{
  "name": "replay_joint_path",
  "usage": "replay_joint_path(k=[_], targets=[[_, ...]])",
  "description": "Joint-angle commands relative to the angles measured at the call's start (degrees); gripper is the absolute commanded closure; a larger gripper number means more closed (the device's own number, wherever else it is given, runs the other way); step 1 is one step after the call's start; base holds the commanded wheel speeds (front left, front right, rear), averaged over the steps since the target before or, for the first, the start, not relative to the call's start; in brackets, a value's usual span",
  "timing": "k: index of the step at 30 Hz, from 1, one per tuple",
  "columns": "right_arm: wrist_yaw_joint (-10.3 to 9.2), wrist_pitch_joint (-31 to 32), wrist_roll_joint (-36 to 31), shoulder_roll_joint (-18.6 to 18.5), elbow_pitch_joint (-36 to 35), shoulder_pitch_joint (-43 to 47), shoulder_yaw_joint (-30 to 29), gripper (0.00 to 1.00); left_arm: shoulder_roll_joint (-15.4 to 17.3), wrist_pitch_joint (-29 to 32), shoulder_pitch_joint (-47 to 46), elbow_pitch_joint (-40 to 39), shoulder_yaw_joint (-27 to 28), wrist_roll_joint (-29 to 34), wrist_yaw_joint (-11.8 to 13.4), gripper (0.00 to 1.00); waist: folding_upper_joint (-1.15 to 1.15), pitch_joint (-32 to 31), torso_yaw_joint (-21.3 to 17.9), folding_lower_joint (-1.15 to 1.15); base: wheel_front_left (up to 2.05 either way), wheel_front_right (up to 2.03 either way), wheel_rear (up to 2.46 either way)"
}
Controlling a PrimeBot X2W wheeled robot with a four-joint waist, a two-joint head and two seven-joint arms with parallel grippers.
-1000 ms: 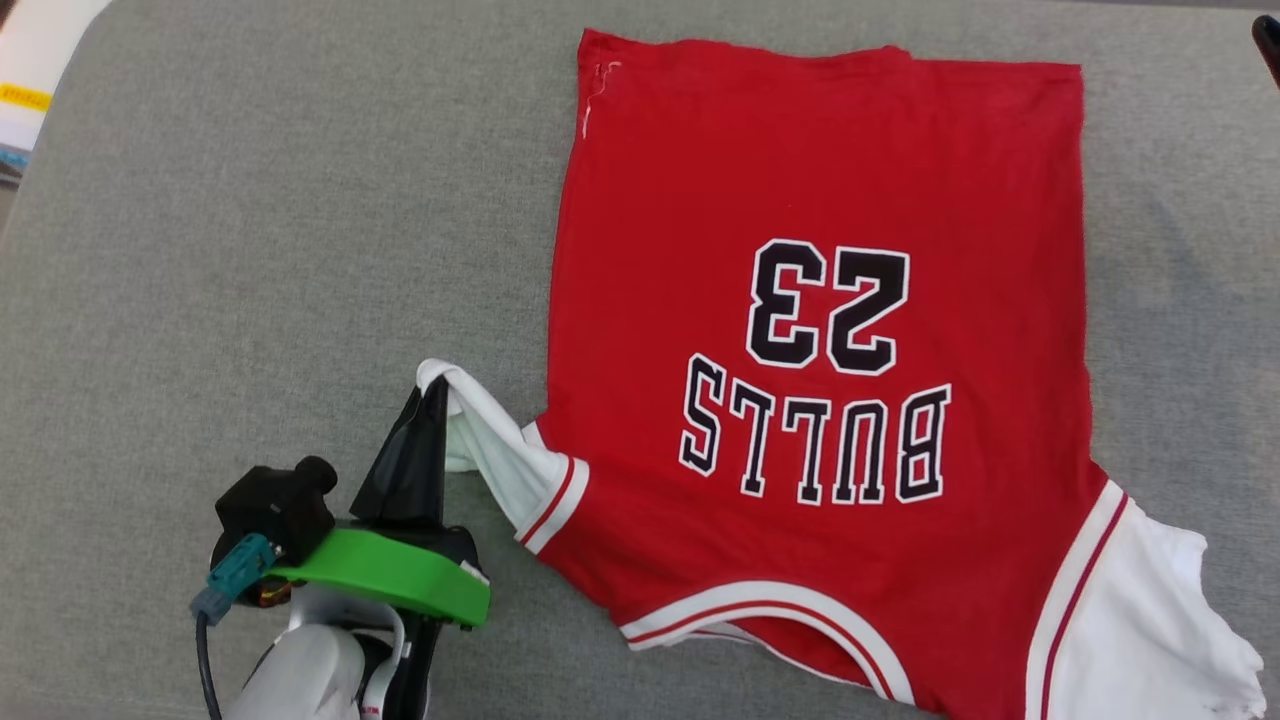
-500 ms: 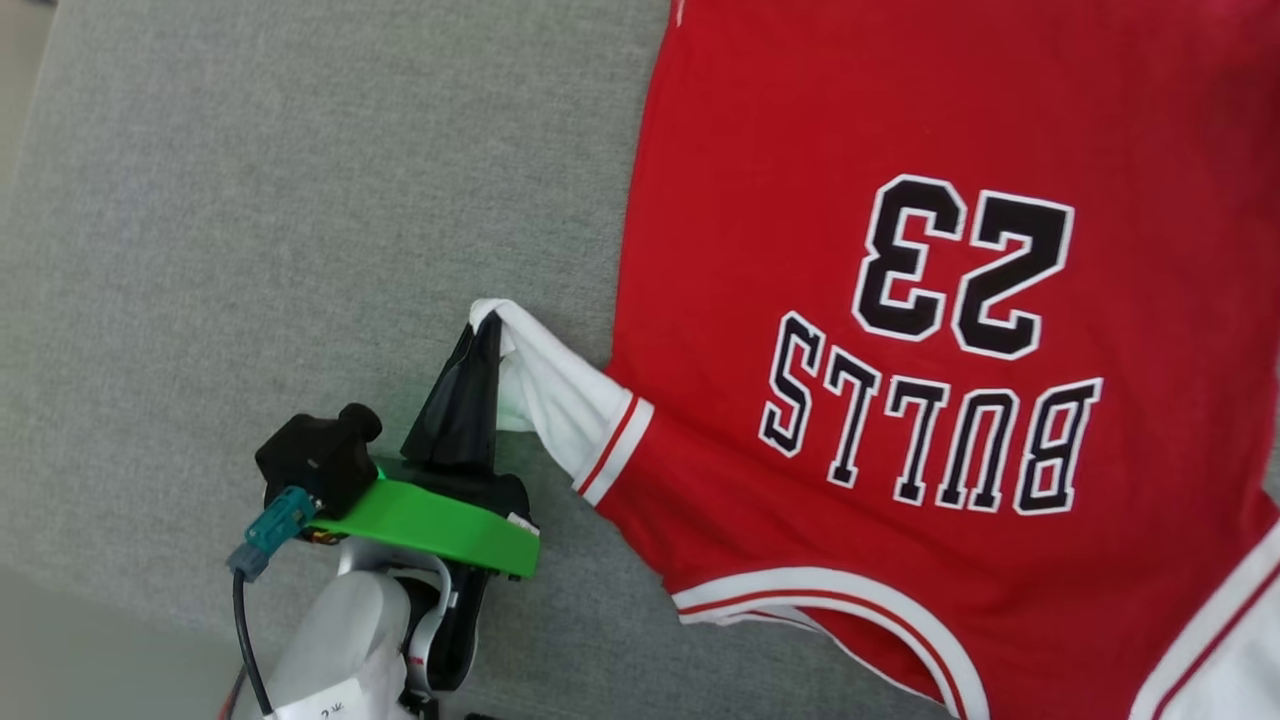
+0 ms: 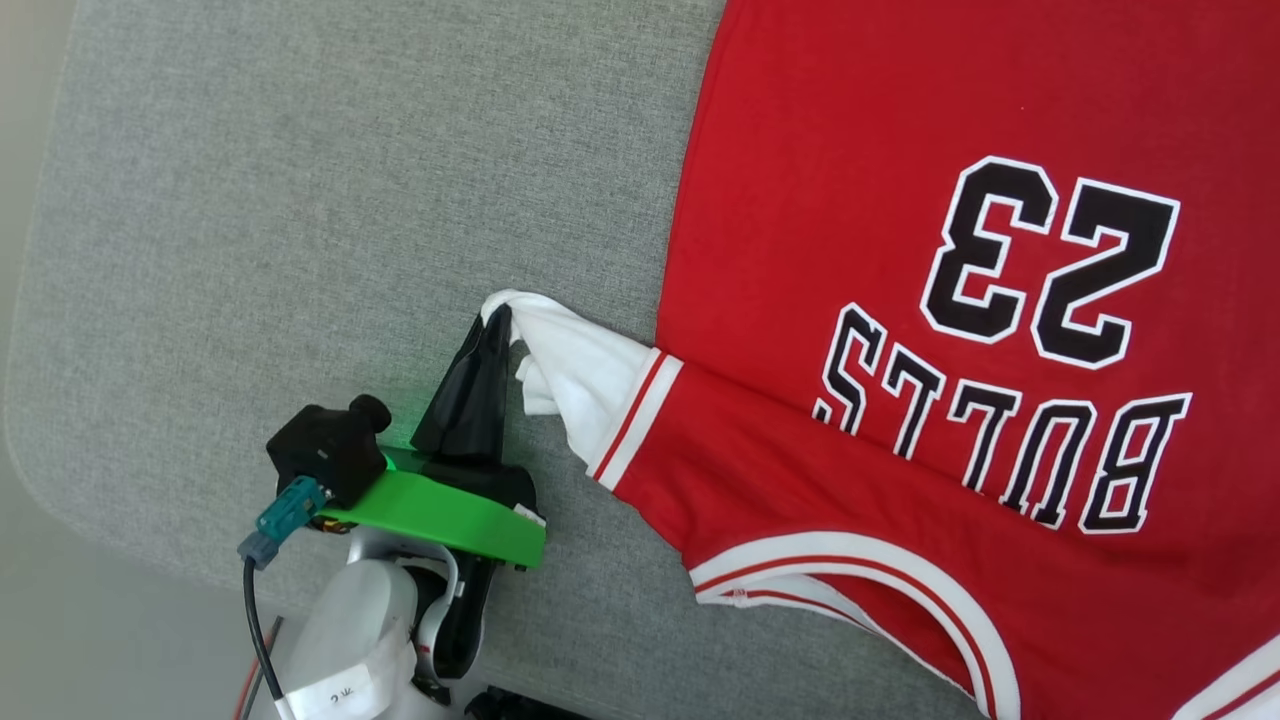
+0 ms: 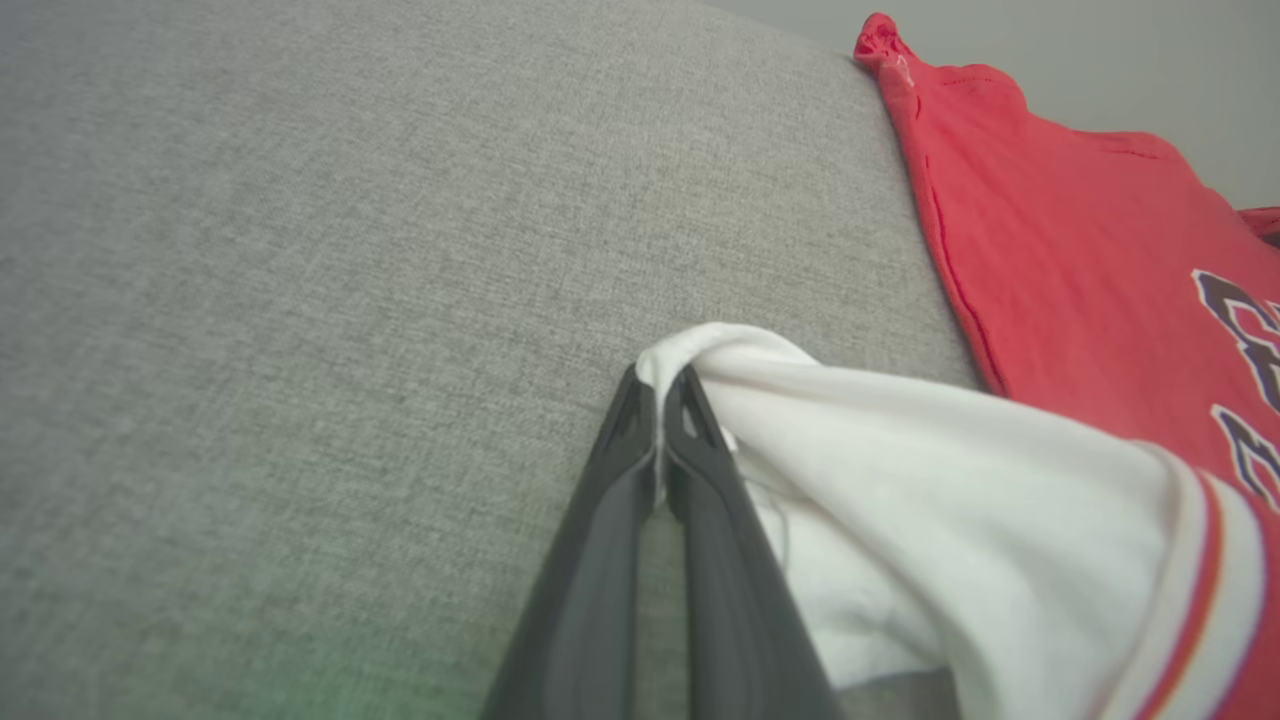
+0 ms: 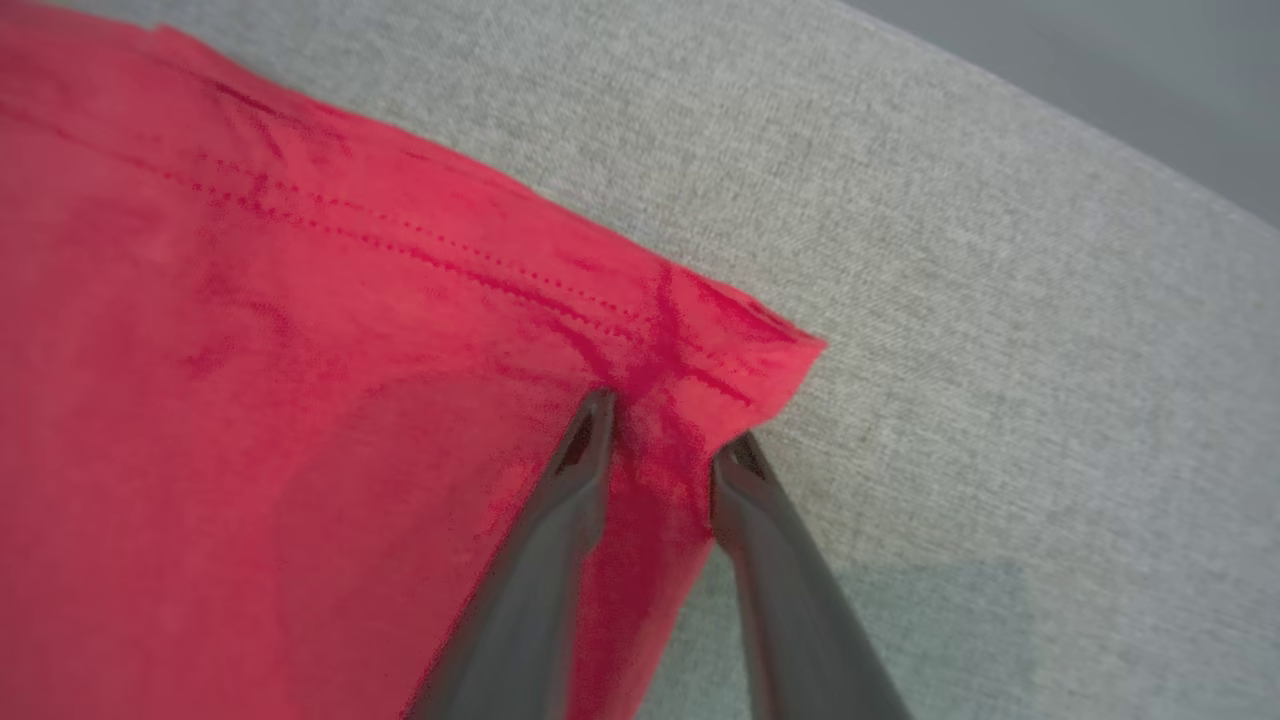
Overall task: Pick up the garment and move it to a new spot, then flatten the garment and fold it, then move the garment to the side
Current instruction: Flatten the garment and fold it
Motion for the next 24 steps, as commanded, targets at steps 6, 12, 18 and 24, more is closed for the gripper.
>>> replay_joint_path(k=[6, 12, 18, 24], targets=[[-0.03, -6.82, 0.27, -0.42, 1.47, 3.14, 2.43, 1.00, -0.44, -0.33, -0.19, 1.54, 1.72, 1.73, -0.85, 1.00, 0.00, -4.83, -2.28, 0.00, 0.00, 0.00, 0.00], [-0.03, -12.93, 4.35, -2.32, -0.52, 6.01, 4.87, 1.00, -0.13, -0.34, 2.52, 2.86, 3.15, 2.49, -1.09, 1.00, 0.00, -10.66, -4.63, 0.00, 0.00, 0.00, 0.00], [-0.03, -16.23, 8.81, -6.10, -4.79, 11.80, 6.36, 1.00, 0.53, -0.34, 5.66, 3.95, 4.73, 2.91, -1.14, 1.00, 0.00, -16.02, -7.46, 0.00, 0.00, 0.00, 0.00], [-0.03, -19.05, 12.97, -9.35, -10.60, 22.71, 5.84, 1.00, 1.31, -0.34, 9.19, 4.98, 6.11, 2.92, -0.37, 1.00, 0.00, -21.51, -10.47, 0.00, 0.00, 0.00, 0.00]])
